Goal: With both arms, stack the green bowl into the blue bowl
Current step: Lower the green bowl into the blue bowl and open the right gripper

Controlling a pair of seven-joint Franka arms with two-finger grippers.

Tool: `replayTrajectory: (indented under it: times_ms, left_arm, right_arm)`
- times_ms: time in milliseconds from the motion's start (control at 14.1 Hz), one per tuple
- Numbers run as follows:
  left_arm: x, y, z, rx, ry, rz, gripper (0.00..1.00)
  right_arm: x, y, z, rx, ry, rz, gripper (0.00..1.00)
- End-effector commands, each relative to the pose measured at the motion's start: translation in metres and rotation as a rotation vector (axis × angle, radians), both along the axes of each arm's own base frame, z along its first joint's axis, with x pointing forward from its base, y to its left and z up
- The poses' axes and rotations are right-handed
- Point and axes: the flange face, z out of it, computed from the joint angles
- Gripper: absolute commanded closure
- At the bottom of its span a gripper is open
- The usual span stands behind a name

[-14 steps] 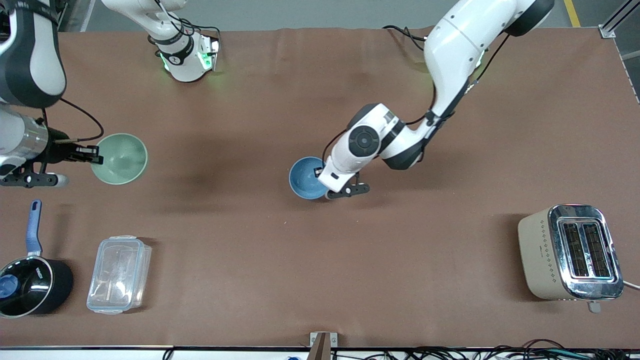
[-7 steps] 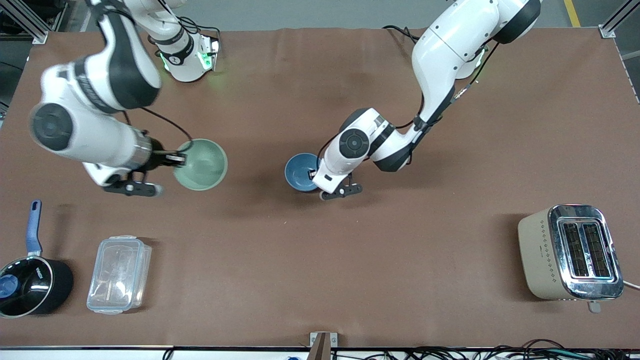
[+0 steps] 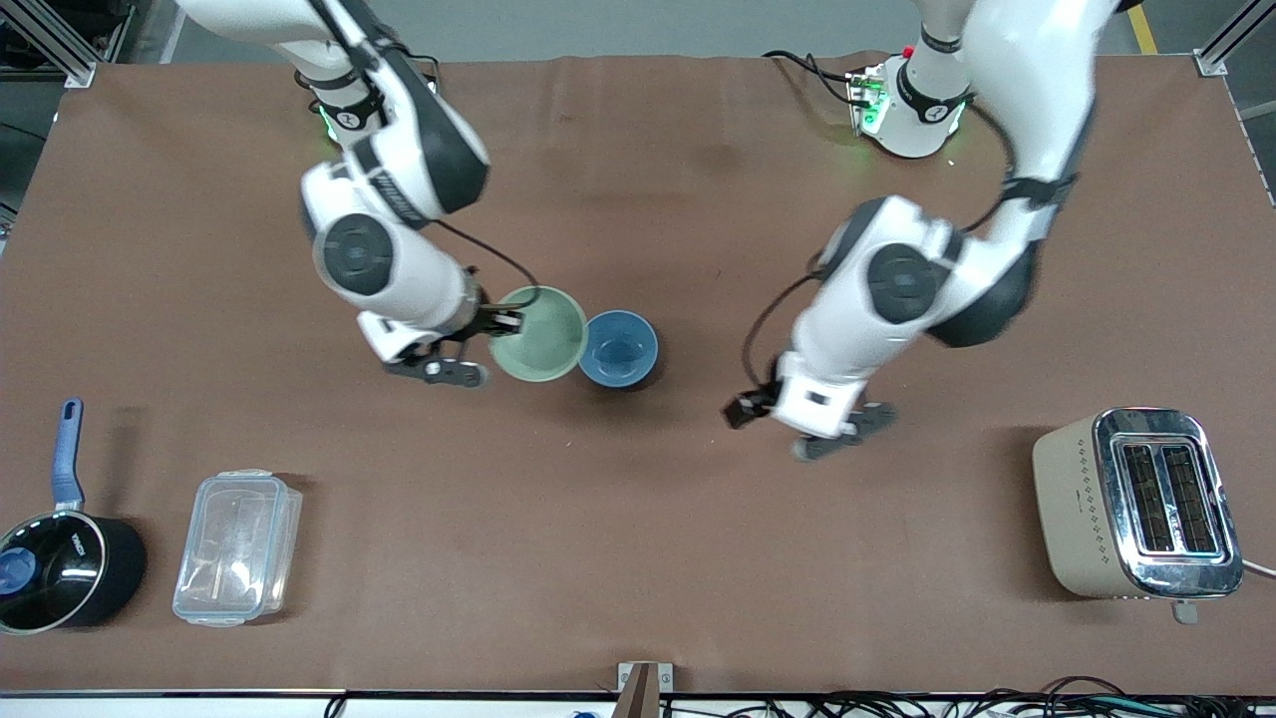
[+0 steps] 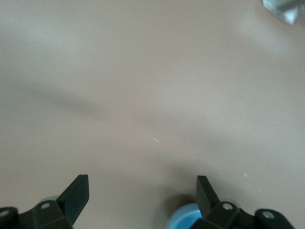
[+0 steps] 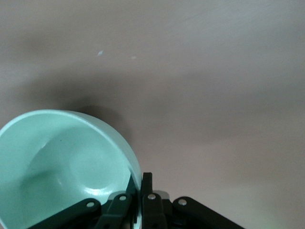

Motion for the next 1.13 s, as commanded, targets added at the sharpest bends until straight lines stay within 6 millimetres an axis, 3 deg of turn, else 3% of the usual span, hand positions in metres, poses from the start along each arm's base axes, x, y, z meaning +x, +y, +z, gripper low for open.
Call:
replayTrajectory:
  times_ms: [0,141,283,495,778,919,1061]
  left_arm:
    - [0.019,0.073,0.031,0.052,0.007,-0.071,0.0]
    - [0.025,0.131,0.057,0.08,0.018,-0.158,0.0]
    - [0.025,0.189,0.08,0.098,0.035,-0.178,0.0]
    - [0.021,0.248,0.109,0.108,0.061,-0.219,0.0]
    - [0.012,0.278,0.144,0.199,0.04,-0.303,0.0]
    - [0.001,0.277,0.175,0.322,-0.001,-0.36,0.0]
    - [-0.004,0.28,0.186,0.327,-0.014,-0.359,0.0]
  right_arm:
    - [-0.008,0.038,-0.031,-0.004,-0.011,-0.048,1.0]
    - [-0.024,0.069,-0.056,-0.012,-0.021,-0.058,1.0]
    - [-0.028,0.077,-0.07,-0.033,-0.03,-0.065,1.0]
    - [-0.04,0.085,-0.093,-0.045,-0.014,-0.048,1.0]
    - [-0.043,0.087,-0.102,-0.038,-0.022,-0.048,0.99]
    - [-0.041,0.085,-0.107,-0.042,-0.019,-0.052,0.98]
    - [-0.04,0.084,-0.109,-0.045,-0.024,-0.049,0.93]
